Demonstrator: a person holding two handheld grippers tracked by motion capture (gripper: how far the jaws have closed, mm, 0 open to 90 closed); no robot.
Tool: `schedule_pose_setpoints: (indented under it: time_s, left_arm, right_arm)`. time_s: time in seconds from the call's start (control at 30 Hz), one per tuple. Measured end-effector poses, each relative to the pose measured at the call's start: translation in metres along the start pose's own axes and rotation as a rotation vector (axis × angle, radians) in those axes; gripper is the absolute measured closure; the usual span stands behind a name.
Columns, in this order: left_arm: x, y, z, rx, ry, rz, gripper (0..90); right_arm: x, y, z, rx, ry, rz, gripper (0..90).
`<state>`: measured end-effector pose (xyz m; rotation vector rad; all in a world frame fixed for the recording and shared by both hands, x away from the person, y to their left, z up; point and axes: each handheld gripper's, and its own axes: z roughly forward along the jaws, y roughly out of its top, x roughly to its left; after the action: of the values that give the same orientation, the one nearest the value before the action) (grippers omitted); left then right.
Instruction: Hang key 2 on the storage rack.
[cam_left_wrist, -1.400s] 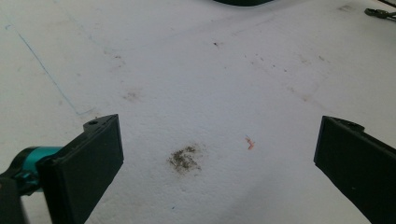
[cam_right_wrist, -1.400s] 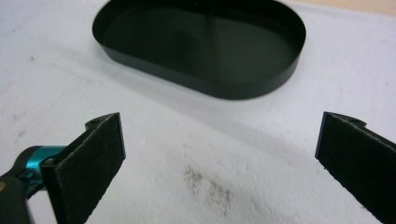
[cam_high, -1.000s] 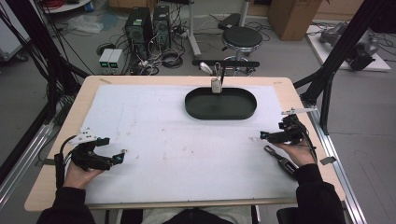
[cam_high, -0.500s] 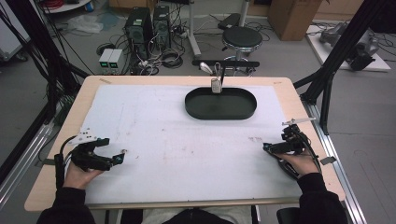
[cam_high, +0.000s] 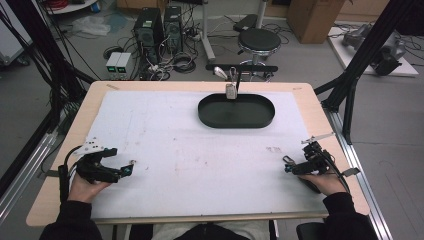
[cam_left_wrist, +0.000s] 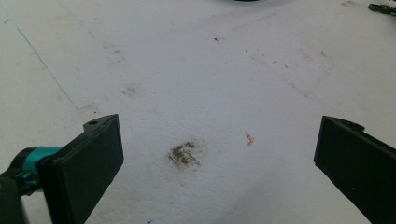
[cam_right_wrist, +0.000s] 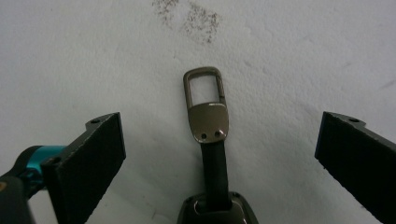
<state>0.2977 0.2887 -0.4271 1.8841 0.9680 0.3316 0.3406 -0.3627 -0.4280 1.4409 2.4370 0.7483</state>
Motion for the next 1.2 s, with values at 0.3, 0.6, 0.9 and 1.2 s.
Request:
schedule_pose_setpoints:
  time_s: [0.3,0.6,0.9,1.2]
  left_arm:
    - [0.0,0.0,0.0,0.001,0.002,0.001,1.8]
    - [0.001,-0.001,0.0,-0.001,0.002,-0.002,1.8]
    - [0.001,-0.001,-0.001,-0.005,0.001,-0.003,1.8]
    - [0.001,0.0,0.0,-0.007,-0.002,-0.005,1.8]
  right_arm:
    - [0.002,-0.007,-0.006,0.028,-0.013,-0.02,22.8]
    - [0.004,-0.006,-0.012,0.016,-0.01,-0.043,51.1]
    - [0.007,-0.004,-0.009,0.059,-0.021,-0.061,82.9]
    - [0.007,-0.006,-0.013,0.04,-0.007,-0.043,86.4]
